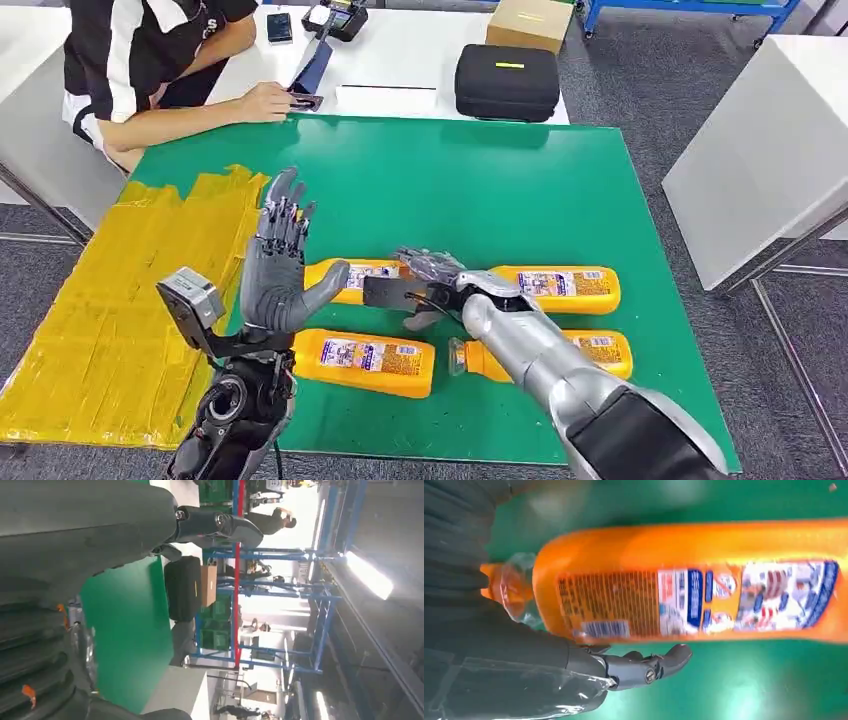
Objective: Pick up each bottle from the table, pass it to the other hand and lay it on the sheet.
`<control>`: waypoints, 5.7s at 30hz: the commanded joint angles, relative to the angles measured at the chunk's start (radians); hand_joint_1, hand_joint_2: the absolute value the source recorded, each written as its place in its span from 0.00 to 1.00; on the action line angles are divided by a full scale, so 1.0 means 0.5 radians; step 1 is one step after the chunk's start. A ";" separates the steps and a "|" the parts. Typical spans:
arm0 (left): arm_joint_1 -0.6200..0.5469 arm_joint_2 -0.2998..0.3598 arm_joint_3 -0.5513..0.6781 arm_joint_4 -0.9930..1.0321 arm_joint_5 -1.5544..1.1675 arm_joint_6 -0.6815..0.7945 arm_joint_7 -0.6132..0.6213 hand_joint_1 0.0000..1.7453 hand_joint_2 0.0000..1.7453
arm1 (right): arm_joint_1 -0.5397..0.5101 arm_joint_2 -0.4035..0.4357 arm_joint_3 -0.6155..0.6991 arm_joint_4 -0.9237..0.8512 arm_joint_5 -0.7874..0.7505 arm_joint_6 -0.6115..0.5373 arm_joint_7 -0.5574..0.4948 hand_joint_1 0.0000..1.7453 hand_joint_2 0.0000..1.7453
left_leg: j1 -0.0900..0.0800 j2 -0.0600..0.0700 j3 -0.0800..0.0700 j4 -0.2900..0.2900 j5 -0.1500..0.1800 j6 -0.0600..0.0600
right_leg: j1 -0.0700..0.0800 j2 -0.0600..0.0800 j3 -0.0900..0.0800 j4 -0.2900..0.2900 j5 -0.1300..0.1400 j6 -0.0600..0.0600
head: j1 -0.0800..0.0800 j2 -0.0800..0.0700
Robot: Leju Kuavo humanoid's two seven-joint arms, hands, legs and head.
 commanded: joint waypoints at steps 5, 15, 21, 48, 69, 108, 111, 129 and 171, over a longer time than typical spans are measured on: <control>0.015 0.080 -0.070 -0.038 -0.032 0.026 0.021 0.00 1.00 | 0.000 0.008 0.090 0.131 0.010 0.015 0.119 0.00 1.00 | 0.001 -0.002 0.013 0.000 -0.007 0.001 | 0.002 0.001 0.012 0.000 -0.006 -0.013 | 0.000 0.000; 0.022 0.077 -0.071 0.010 -0.038 0.027 0.027 0.00 1.00 | 0.075 -0.001 0.113 0.128 0.041 -0.102 0.155 0.00 1.00 | 0.001 -0.003 0.014 0.000 -0.007 0.001 | 0.002 0.000 0.013 0.000 -0.006 -0.013 | 0.000 0.000; 0.021 0.073 -0.067 0.027 -0.044 0.025 0.027 0.00 1.00 | 0.088 -0.002 0.136 0.125 0.073 -0.166 0.176 0.10 1.00 | 0.001 -0.002 0.020 0.002 -0.011 0.001 | 0.003 0.002 0.019 0.002 -0.010 -0.019 | 0.000 0.000; 0.060 0.061 -0.010 -0.001 -0.100 0.022 0.053 0.00 1.00 | 0.131 0.018 -0.097 0.060 -0.018 -0.859 0.066 1.00 1.00 | 0.001 -0.001 0.006 0.000 -0.004 0.001 | 0.002 0.001 0.006 0.000 -0.003 -0.009 | 0.000 0.000; 0.001 0.019 0.053 0.157 0.160 -0.007 0.248 0.00 1.00 | 0.179 0.062 -0.614 -0.211 -0.563 -1.522 -0.553 1.00 1.00 | 0.001 -0.002 0.006 0.000 -0.004 0.001 | 0.001 0.000 0.006 0.001 -0.004 -0.010 | 0.000 0.000; -0.315 0.006 0.050 0.333 0.473 0.136 0.236 0.00 1.00 | 0.554 -0.007 -0.015 -1.077 -0.747 -1.314 -0.447 1.00 1.00 | 0.001 -0.002 0.001 0.000 -0.002 0.001 | 0.002 0.000 0.000 0.000 -0.002 -0.008 | 0.000 0.000; -0.315 0.006 0.050 0.333 0.473 0.136 0.236 0.00 1.00 | 0.554 -0.007 -0.015 -1.077 -0.747 -1.314 -0.447 1.00 1.00 | 0.001 -0.003 0.002 0.000 -0.003 0.001 | 0.002 -0.001 0.002 0.000 -0.003 -0.008 | 0.001 0.000; -0.314 -0.005 0.036 0.403 0.458 0.065 0.281 0.00 1.00 | 0.452 0.018 0.042 -0.792 -0.669 -0.874 -0.461 1.00 1.00 | 0.001 -0.001 0.004 -0.001 -0.003 0.000 | 0.002 0.000 0.004 -0.001 -0.003 -0.009 | 0.000 0.000; -0.404 0.056 0.072 0.418 -0.210 0.627 -0.071 1.00 1.00 | 0.753 -0.106 -0.046 -1.580 -0.697 -0.722 -0.608 0.00 1.00 | 0.002 -0.005 0.002 0.002 -0.005 0.000 | 0.003 -0.003 0.002 0.002 -0.006 -0.011 | 0.000 0.000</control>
